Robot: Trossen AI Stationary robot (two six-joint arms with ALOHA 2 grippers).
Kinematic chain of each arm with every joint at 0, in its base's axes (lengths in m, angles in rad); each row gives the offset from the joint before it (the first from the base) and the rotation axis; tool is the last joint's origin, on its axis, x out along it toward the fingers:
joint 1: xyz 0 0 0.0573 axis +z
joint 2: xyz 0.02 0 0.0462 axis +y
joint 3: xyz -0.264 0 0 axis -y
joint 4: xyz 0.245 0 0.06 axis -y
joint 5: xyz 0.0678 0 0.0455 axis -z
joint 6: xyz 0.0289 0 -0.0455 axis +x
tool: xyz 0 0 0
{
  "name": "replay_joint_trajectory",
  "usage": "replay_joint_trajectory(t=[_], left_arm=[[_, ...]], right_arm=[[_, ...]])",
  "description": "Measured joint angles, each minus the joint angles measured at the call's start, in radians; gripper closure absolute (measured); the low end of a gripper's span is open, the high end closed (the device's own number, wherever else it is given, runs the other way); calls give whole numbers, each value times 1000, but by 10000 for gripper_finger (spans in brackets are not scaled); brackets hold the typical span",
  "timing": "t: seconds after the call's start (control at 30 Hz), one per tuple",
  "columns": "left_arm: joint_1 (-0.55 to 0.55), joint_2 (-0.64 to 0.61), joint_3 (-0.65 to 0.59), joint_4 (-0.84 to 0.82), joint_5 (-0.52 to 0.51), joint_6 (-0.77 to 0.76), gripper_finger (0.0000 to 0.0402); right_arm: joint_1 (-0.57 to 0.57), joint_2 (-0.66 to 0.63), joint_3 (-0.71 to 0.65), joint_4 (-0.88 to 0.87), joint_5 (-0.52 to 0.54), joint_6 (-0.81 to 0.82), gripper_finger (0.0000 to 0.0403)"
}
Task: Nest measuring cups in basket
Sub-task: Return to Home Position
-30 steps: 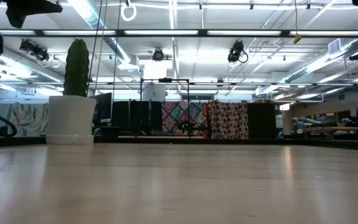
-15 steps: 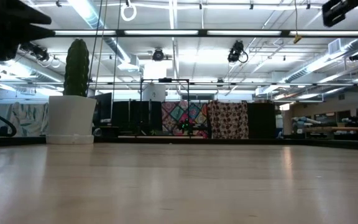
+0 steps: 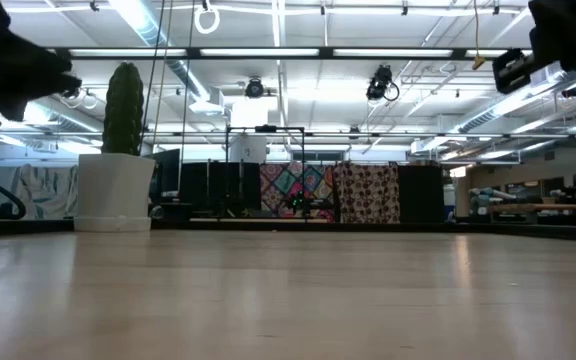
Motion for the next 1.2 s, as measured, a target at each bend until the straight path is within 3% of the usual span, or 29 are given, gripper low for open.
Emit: replay_joint_trajectory(t=[0.13, 0.53, 0.83, 1.2], left_arm=[[-26, 5, -19, -26, 34, -53, 249], [-50, 7, -20, -32, 45, 59, 249], [-48, 7, -21, -33, 145, 142, 249], [-47, 7, -21, -35, 190, 247, 248]], right_arm=[[0, 0, -45, 8, -14, -2, 389], [0, 0, -70, -55, -27, -192, 389], [0, 0, -70, -105, -27, -27, 389], [0, 0, -70, -104, -18, -20, 389]])
